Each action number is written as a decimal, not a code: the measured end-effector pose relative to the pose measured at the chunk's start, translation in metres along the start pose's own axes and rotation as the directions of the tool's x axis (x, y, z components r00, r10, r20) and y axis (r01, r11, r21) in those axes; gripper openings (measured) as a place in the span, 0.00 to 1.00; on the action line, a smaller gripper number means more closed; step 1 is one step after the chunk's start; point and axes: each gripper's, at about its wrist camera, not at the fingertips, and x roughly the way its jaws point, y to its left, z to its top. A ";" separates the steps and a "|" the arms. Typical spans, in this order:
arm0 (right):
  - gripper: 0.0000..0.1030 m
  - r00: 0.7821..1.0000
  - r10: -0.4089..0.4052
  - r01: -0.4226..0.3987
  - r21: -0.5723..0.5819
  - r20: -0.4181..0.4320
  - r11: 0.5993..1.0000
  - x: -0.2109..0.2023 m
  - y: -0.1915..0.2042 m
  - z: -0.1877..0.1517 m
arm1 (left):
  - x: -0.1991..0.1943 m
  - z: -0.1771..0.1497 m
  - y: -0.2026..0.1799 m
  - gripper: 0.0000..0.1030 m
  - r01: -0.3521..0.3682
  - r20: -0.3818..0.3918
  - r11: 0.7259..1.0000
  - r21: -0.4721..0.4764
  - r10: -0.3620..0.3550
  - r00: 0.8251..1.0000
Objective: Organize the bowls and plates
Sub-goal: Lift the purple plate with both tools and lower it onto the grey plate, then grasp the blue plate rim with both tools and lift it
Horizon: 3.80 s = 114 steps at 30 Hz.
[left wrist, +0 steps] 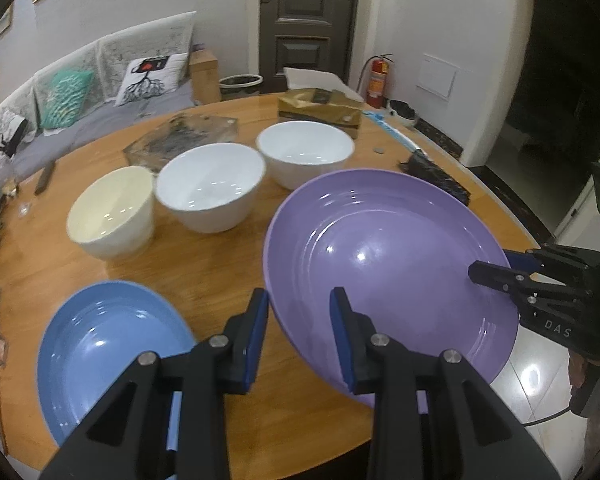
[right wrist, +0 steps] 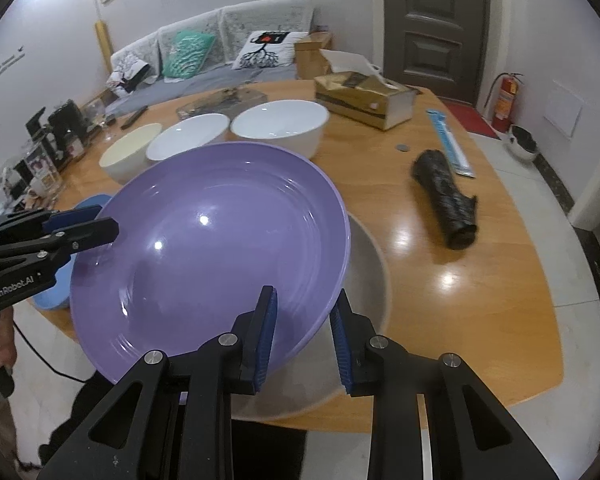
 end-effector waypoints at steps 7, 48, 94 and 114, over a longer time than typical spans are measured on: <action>0.22 0.999 -0.044 0.044 0.003 -0.029 0.999 -0.001 -0.017 -0.013 | 0.016 0.000 -0.021 0.28 0.037 -0.037 0.999 0.026 -0.036 0.999; 0.34 0.989 -0.133 0.129 -0.055 -0.062 0.990 0.015 -0.012 -0.015 | 0.036 -0.013 -0.029 0.29 -0.030 -0.089 0.996 0.080 0.037 0.995; 0.26 0.943 0.236 -0.262 -0.083 -0.236 0.962 0.109 0.210 0.022 | -0.026 -0.130 0.255 0.12 -0.133 -0.049 0.878 -0.460 0.124 0.991; 0.14 0.953 0.225 -0.254 -0.134 -0.203 0.958 0.088 0.203 0.022 | -0.039 -0.113 0.225 0.10 -0.154 -0.043 0.898 -0.413 0.149 0.988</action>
